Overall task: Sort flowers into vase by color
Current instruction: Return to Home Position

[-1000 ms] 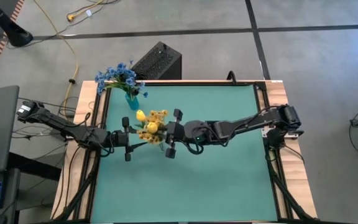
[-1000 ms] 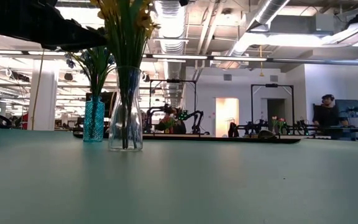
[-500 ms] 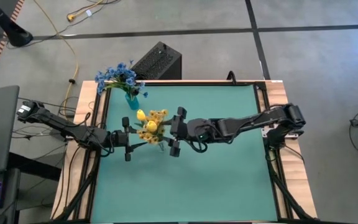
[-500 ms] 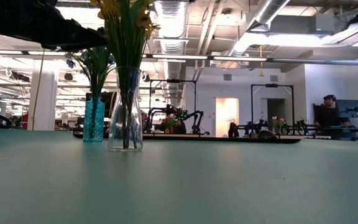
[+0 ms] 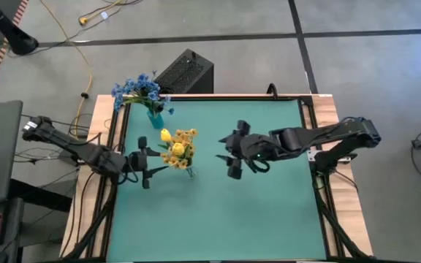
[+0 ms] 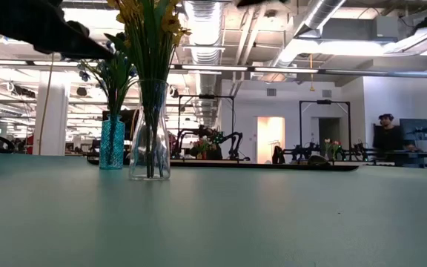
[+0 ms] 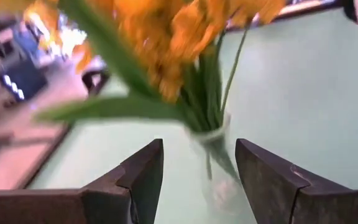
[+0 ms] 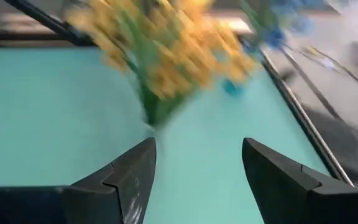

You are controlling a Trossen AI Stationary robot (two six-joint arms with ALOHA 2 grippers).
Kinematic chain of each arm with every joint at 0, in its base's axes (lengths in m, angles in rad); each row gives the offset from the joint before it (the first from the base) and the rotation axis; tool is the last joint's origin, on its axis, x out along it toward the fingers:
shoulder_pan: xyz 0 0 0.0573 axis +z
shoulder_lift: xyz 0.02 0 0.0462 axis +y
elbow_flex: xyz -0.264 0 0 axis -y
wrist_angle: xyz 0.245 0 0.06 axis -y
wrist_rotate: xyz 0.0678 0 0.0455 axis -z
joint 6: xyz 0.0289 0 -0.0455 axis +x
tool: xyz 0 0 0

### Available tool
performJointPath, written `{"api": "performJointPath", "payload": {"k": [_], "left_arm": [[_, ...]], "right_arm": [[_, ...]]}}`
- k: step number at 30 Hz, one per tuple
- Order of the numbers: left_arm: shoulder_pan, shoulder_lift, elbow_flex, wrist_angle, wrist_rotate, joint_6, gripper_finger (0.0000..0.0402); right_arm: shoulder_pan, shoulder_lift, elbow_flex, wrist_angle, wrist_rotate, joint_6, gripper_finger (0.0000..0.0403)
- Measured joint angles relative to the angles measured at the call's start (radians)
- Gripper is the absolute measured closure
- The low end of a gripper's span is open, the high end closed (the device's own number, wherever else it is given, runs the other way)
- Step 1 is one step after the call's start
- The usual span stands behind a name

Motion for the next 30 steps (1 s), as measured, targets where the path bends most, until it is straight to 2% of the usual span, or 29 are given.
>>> {"api": "performJointPath", "payload": {"k": [5,8,11,16,18,21,25,30], "left_arm": [[-0.001,-0.036,0.009,-0.161,0.012,-0.174,0.0212],[-0.001,-0.037,0.000,-0.208,0.000,-0.233,0.0212],[-0.001,-0.036,-0.017,-0.200,-0.034,-0.255,0.0212],[0.007,-0.041,-0.113,-0.051,-0.107,-0.201,0.0212],[0.026,-0.052,-0.152,0.037,-0.098,-0.170,0.0212],[0.070,-0.097,-0.203,0.075,-0.047,-0.155,0.0212],[0.154,-0.184,-0.250,0.087,0.017,-0.130,0.0212],[0.288,-0.309,-0.302,0.078,0.150,-0.102,0.0212]], "right_arm": [[0.044,-0.097,-0.172,-0.036,0.204,0.139,0.0138],[0.079,-0.156,-0.311,0.029,0.266,0.210,0.0138],[0.102,-0.198,-0.468,0.205,0.262,0.207,0.0138],[0.093,-0.240,-0.752,0.567,0.230,0.156,0.0139],[0.072,-0.266,-0.843,0.692,0.196,0.155,0.0139],[0.034,-0.313,-0.942,0.825,0.123,0.130,0.0143],[-0.029,-0.381,-1.037,0.891,0.076,0.115,0.0194],[-0.103,-0.437,-1.119,0.953,0.056,0.076,0.0327]]}}
